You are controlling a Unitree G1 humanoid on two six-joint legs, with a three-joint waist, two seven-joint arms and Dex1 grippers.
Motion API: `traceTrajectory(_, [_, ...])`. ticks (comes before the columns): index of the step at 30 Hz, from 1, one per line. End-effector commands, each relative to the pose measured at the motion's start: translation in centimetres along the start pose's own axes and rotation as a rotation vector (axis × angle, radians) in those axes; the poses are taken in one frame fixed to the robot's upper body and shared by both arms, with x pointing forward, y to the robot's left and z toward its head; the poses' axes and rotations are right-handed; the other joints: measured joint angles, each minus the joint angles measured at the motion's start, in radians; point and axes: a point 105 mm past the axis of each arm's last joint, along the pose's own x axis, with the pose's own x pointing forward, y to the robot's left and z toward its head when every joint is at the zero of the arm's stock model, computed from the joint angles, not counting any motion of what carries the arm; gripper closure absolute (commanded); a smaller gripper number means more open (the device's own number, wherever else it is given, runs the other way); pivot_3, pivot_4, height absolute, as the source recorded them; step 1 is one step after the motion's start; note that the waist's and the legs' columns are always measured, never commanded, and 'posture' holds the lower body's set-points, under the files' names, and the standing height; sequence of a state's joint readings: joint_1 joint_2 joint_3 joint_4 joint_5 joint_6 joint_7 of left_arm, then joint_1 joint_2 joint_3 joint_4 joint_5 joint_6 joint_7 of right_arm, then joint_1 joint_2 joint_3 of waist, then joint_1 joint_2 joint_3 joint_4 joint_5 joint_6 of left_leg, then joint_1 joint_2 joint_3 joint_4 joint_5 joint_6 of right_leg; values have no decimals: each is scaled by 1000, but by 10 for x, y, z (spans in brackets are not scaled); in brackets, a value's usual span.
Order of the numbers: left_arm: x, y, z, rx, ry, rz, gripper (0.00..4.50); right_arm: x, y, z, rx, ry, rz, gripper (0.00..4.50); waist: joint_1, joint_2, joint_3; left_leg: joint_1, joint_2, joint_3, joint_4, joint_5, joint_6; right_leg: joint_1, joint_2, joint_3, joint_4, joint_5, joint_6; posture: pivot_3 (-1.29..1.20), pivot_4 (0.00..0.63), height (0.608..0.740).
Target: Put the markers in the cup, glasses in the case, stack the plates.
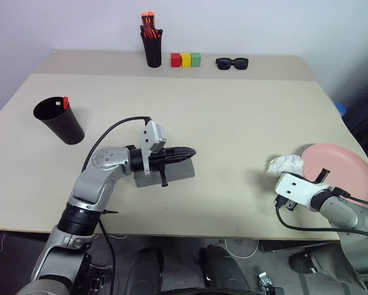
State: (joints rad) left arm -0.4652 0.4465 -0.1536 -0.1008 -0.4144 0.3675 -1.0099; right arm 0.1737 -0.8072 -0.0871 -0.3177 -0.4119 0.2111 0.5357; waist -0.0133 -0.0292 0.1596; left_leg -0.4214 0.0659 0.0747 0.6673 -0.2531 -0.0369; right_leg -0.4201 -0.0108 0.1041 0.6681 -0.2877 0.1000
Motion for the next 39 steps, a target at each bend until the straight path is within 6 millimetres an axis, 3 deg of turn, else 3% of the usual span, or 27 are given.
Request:
traceTrajectory(1, [2,-4,7,24,-21,-14,4500,-5,-12,8,-30,-28,-43,4480,0,0,0,0,0,0,0,0,0,0,0,0,0,0,0,0,150,725])
traceTrajectory(5, [4,-4,6,19,-22,-19,4500,-14,-32,28,-41,-107,-120,4480,0,0,0,0,0,0,0,0,0,0,0,0,0,0,0,0,150,725])
traceTrajectory(10, [6,-5,5,15,-25,-27,4500,-38,-73,30,0,-95,-252,4480,1,0,0,0,0,0,0,0,0,0,0,0,0,0,0,0,150,725])
traceTrajectory(12, [7,-4,4,12,-25,-32,4500,-50,-88,21,14,-50,-287,4480,3,0,0,0,0,0,0,0,0,0,0,0,0,0,0,0,150,725])
traceTrajectory(15, [8,-4,3,10,-26,-35,4500,-63,-95,-1,33,49,-294,4480,4,0,0,0,0,0,0,0,0,1,0,0,0,0,0,0,150,725])
traceTrajectory(20, [8,-1,3,-8,-34,-39,4500,-69,-79,-40,123,176,-227,4480,1,0,0,0,0,-1,0,0,0,1,0,0,0,0,0,0,150,725])
traceTrajectory(26, [3,6,4,11,-35,14,4500,-59,-74,-50,187,182,-212,1606,-6,1,0,2,0,0,0,0,0,1,0,0,0,0,0,0,150,725])
traceTrajectory(28, [-4,11,5,33,-32,61,4500,-56,-70,-50,163,172,-170,1606,-3,1,0,1,0,0,0,0,0,1,0,0,0,0,0,0,150,725])
traceTrajectory(30, [-13,17,6,53,-29,124,4500,-53,-70,-45,160,133,-153,1606,-3,1,0,1,0,0,0,0,0,1,0,0,0,0,0,0,150,725])
traceTrajectory(32, [-30,32,6,87,-26,271,4500,-47,-77,-27,202,18,-164,1606,-9,1,-1,2,0,0,0,0,0,1,0,0,0,0,0,0,150,725])
traceTrajectory(36, [-81,47,2,113,3,540,4500,-28,-86,26,383,-301,-132,1606,-29,1,0,4,1,0,-1,0,0,3,0,1,0,0,0,0,150,725])
traceTrajectory(37, [-102,48,-3,118,34,623,4500,-22,-83,39,467,-377,-92,1606,-29,0,0,7,1,-1,-2,0,0,5,0,1,0,0,1,0,150,725])
traceTrajectory(39, [-123,47,-6,127,73,709,4500,-17,-81,51,553,-455,-39,1606,-32,-1,1,13,1,-1,-5,0,0,10,0,0,-1,0,1,0,150,725])
